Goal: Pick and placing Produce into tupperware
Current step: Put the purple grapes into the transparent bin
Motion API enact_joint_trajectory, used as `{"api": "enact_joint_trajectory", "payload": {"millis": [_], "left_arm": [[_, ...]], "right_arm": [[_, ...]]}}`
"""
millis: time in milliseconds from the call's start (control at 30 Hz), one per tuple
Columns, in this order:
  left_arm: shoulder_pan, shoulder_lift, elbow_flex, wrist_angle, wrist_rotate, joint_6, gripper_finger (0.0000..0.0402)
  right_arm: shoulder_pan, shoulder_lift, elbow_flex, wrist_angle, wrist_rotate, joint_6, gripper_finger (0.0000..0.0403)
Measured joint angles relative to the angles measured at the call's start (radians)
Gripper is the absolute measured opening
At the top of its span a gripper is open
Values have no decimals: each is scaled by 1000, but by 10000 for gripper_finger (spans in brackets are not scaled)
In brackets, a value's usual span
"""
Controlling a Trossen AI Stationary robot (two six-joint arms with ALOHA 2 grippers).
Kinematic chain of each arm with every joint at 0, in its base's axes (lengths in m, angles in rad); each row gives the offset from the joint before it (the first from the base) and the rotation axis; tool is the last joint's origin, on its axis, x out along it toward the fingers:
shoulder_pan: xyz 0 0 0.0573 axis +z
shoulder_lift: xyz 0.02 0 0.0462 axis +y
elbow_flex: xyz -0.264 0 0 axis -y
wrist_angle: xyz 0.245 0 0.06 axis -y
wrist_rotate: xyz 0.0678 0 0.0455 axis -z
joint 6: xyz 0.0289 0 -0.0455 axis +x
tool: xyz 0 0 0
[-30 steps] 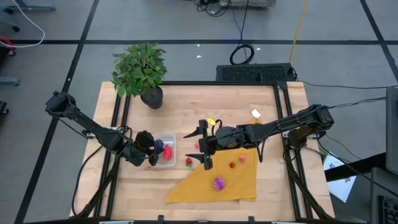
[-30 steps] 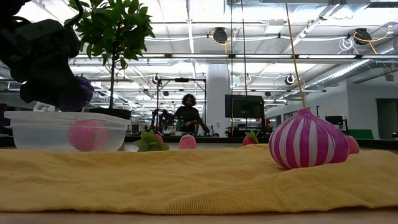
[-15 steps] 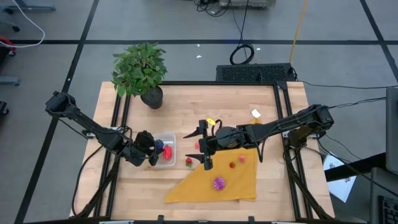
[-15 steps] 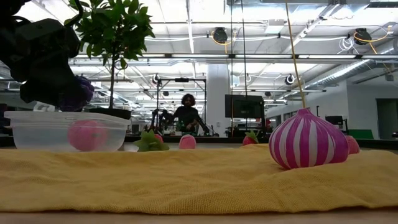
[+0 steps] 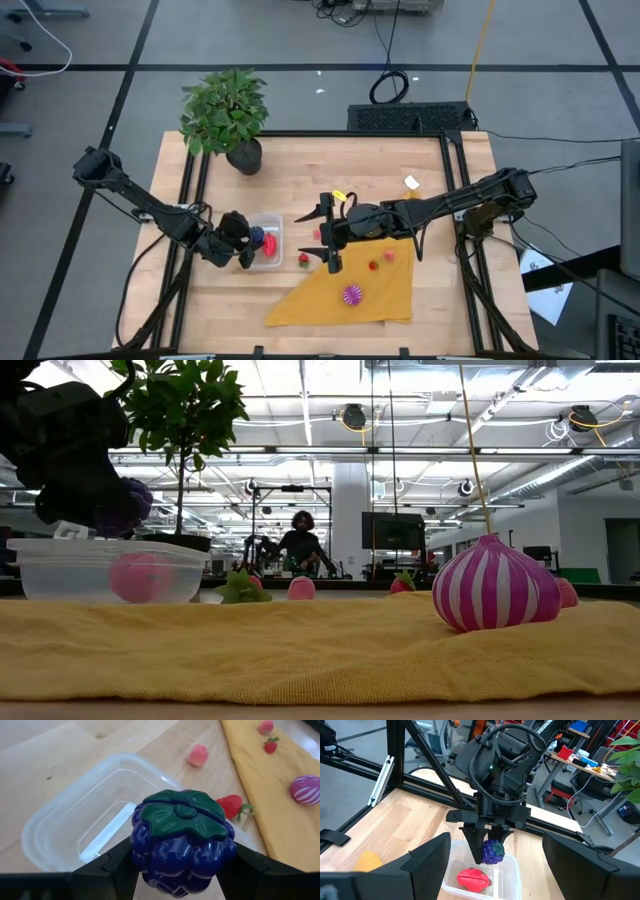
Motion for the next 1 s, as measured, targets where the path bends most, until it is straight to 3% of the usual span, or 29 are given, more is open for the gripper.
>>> {"api": "enact_joint_trajectory", "payload": {"millis": [1000], "left_arm": [[2, 0, 0, -15, 0, 35, 229]], "right_arm": [[0, 0, 0, 0, -1, 4, 309]]}}
